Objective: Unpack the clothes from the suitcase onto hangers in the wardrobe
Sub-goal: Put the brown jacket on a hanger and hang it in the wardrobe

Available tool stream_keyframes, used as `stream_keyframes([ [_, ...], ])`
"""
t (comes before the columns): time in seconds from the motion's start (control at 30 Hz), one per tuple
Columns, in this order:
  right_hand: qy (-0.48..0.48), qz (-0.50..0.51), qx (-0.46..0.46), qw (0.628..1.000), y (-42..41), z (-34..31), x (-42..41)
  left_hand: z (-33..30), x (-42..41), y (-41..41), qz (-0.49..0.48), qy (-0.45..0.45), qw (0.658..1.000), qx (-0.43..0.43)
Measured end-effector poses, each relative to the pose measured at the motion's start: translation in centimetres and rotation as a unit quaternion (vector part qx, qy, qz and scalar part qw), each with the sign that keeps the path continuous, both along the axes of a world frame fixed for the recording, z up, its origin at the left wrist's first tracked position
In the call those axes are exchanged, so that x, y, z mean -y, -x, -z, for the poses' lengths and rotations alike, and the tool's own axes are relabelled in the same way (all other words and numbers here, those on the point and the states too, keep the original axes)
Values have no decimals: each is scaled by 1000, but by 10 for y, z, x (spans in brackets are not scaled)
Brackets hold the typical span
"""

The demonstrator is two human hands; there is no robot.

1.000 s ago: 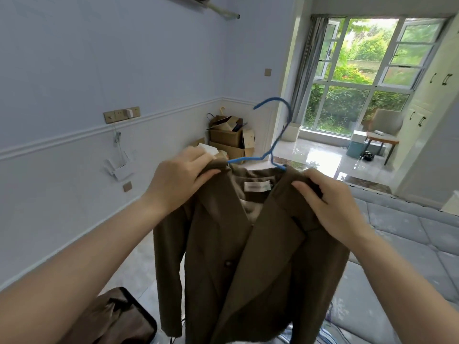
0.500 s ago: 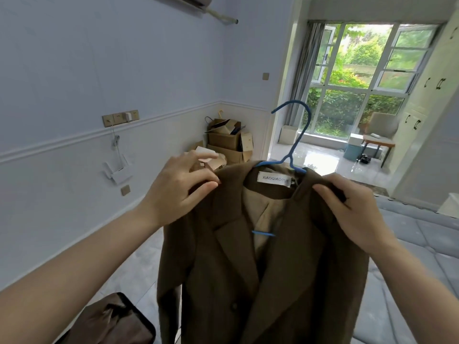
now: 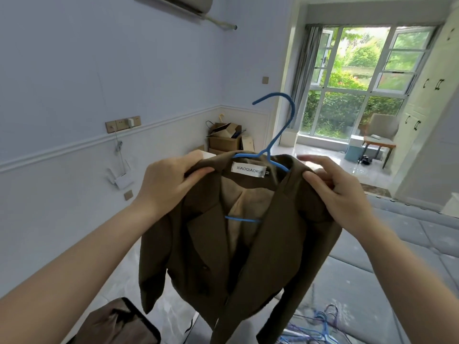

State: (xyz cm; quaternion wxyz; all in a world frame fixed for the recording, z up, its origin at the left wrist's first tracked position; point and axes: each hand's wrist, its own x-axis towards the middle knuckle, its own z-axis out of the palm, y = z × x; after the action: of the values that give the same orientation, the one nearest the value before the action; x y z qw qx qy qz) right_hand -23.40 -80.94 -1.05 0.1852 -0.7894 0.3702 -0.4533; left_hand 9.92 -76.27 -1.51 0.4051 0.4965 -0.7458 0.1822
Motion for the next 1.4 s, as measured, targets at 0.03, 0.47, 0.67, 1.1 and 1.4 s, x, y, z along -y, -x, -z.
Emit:
stream_keyframes([
  [0.03, 12, -7, -9, 1000, -3, -1, -1, -1, -2, -5, -9, -1, 1000, -11],
  [0.47, 39, -97, -43, 994, -64, 24, -7, 15, -103, -32, -272, -23, 961, -51],
  [0.67, -200, -277, 26, 940, -56, 41, -24, 39, -160, -3, -385, -43, 917, -92],
  [1.1, -373, -471, -58, 797, -109, 64, -108, 69, -368, 75, -600, -73, 787, -121],
  [1.4, -323, -608, -143, 711, -152, 40, -231, 60, -518, 97, -721, -41, 680, -130],
])
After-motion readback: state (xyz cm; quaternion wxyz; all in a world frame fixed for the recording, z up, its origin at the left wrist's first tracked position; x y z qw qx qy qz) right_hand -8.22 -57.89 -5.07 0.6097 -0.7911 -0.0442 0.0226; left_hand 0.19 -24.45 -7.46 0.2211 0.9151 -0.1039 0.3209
